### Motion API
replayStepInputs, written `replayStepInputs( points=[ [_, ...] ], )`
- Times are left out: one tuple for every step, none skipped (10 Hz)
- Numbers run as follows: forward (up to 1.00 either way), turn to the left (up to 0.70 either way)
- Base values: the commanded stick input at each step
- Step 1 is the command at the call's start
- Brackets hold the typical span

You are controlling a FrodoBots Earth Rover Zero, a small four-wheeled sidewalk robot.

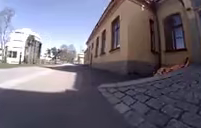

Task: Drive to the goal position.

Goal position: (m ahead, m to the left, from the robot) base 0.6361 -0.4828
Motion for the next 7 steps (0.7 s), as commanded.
replayStepInputs(
  points=[
    [0.0,0.85],
    [0.0,0.85],
    [0.0,0.85],
    [0.0,0.23],
    [0.0,0.0],
    [0.0,0.0],
    [0.15,0.0]
  ],
)
